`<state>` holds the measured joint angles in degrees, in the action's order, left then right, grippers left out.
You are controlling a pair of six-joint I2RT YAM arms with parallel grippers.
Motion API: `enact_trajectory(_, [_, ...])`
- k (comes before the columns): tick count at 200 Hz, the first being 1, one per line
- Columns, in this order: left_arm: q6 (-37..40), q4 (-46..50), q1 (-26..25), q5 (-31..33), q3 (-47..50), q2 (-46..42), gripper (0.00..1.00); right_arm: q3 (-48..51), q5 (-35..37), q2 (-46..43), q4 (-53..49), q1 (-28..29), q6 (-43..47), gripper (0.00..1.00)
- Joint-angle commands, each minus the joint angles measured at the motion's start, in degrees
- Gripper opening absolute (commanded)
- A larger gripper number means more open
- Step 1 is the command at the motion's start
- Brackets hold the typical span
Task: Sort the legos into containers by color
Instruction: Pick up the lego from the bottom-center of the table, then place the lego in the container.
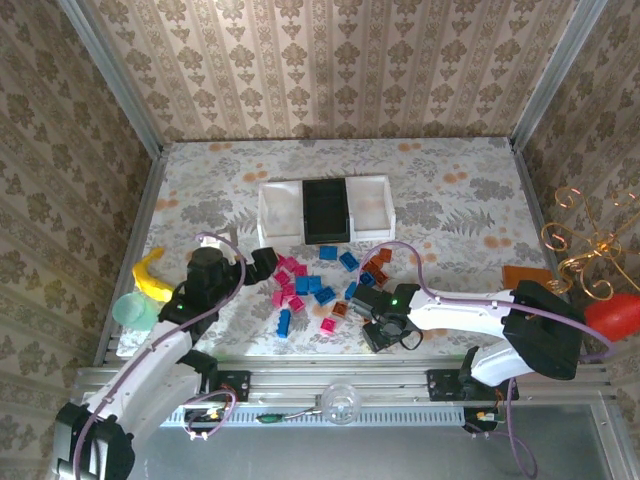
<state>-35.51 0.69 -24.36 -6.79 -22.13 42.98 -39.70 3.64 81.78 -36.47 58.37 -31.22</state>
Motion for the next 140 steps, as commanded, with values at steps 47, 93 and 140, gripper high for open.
enact_trajectory(47, [3.07,1.06,-1.46,0.28,-3.18,1.6,1.0,-0.9,-3.64,-6.88,0.98,0.05,3.04,0.31])
enact_trajectory(93, [2.99,3.02,-1.48,0.64,-3.49,1.31,1.0,-8.67,-1.96,-13.5,3.27,-12.44,5.47,0.31])
enact_trajectory(140, [3.2,9.48,-4.3,3.35,-5.3,1.21,1.0,-25.64,0.71,4.7,13.32,-26.52,5.47,0.31])
